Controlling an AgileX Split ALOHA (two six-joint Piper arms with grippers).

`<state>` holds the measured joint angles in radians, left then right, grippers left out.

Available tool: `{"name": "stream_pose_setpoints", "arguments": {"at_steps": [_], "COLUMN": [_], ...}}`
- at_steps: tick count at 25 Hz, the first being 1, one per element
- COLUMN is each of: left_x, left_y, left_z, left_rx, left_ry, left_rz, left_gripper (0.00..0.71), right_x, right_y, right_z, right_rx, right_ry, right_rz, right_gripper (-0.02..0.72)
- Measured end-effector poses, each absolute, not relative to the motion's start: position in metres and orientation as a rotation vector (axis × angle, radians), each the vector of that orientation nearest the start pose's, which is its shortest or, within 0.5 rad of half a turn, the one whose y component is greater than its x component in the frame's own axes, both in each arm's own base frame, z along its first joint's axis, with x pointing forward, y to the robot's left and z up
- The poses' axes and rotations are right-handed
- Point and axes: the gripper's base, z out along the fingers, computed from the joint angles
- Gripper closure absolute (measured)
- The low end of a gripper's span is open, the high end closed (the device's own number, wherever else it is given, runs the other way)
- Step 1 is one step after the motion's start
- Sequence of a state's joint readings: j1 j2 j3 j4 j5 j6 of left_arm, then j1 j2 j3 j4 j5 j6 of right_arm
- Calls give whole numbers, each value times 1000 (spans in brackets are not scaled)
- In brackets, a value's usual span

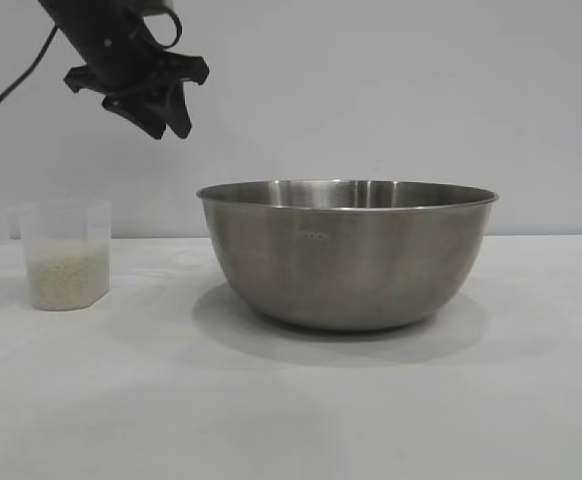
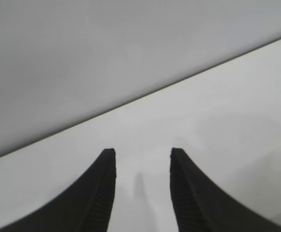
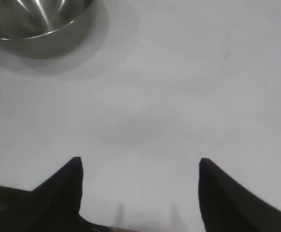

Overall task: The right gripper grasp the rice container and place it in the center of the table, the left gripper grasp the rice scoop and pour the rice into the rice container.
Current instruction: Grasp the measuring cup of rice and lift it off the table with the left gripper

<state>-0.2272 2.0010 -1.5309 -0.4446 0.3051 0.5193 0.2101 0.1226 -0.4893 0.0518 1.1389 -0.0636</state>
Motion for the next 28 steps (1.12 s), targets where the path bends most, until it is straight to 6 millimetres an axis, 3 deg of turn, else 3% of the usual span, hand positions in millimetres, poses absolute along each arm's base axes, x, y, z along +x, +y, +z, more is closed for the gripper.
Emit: {"name": "stream_pose_setpoints", "arguments": {"at_steps": [5, 8, 11, 14, 22, 28], "left_x": [397, 354, 309, 278, 230, 229], "left_y": [-95, -76, -59, -49, -42, -43], "left_z": [246, 249, 239, 225, 180, 152], "left_rx": [328, 261, 201, 163, 102, 134], "left_ry": [2090, 1992, 1927, 1896, 1860, 1830], "left_rz": [-126, -41, 28, 41, -69, -54], "left_gripper": [487, 487, 487, 487, 487, 487], "right_x": [5, 5, 5, 5, 5, 5], "right_y": [5, 5, 5, 5, 5, 5], "right_z": [268, 268, 268, 268, 268, 268], "right_rx": [-306, -306, -306, -306, -308, -308], "right_ry": [2208, 2208, 2206, 2206, 2206, 2206], "right_rz": [145, 145, 145, 145, 144, 144], "right_gripper": [236, 236, 236, 236, 236, 236]}}
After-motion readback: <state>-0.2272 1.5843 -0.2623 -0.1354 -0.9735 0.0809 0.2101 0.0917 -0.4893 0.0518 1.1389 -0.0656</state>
